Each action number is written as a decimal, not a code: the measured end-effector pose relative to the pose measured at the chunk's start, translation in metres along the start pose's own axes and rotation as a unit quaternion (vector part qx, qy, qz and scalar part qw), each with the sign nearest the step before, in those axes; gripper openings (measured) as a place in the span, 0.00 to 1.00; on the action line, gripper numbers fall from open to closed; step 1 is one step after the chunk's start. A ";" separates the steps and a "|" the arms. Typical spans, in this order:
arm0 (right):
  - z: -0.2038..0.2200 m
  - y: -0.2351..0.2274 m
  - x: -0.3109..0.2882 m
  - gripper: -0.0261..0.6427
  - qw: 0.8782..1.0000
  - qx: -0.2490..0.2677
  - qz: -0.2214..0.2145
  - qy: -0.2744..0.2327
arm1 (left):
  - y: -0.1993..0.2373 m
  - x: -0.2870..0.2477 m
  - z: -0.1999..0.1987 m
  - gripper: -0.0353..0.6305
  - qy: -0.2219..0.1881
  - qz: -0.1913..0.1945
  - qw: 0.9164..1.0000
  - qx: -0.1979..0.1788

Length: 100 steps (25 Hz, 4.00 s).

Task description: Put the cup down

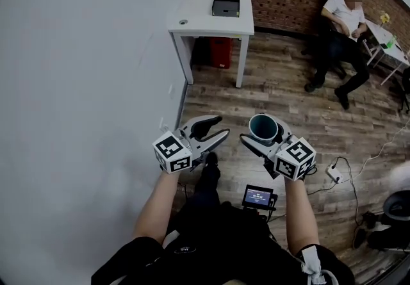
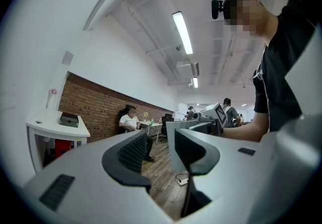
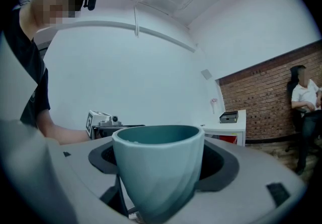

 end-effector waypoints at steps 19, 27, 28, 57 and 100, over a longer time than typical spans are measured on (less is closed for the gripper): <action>-0.035 -0.135 -0.119 0.65 0.999 -0.018 0.028 0.002 | 0.183 -0.065 -0.018 0.32 -0.006 0.024 0.999 0.025; -0.064 -0.187 -0.184 0.65 0.999 -0.022 0.045 0.004 | 0.271 -0.082 -0.039 0.32 -0.004 0.037 0.999 0.028; -0.066 -0.192 -0.190 0.65 0.999 -0.022 0.048 0.004 | 0.280 -0.084 -0.041 0.32 -0.005 0.039 0.999 0.028; -0.083 -0.316 -0.270 0.65 0.999 -0.027 0.037 0.008 | 0.400 -0.157 -0.038 0.32 0.006 0.042 0.998 0.038; -0.155 -0.554 -0.338 0.65 0.999 -0.028 -0.012 -0.019 | 0.565 -0.335 -0.085 0.32 0.014 -0.002 1.000 0.024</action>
Point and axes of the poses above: the fingertips, and each gripper's own axes: x backward along the fingers, y to its left, z out of its underside, the point moved 6 cm from there along x, backward along the fingers, and after that the axes turned 2 degrees about -z, right-handed, at the moved point
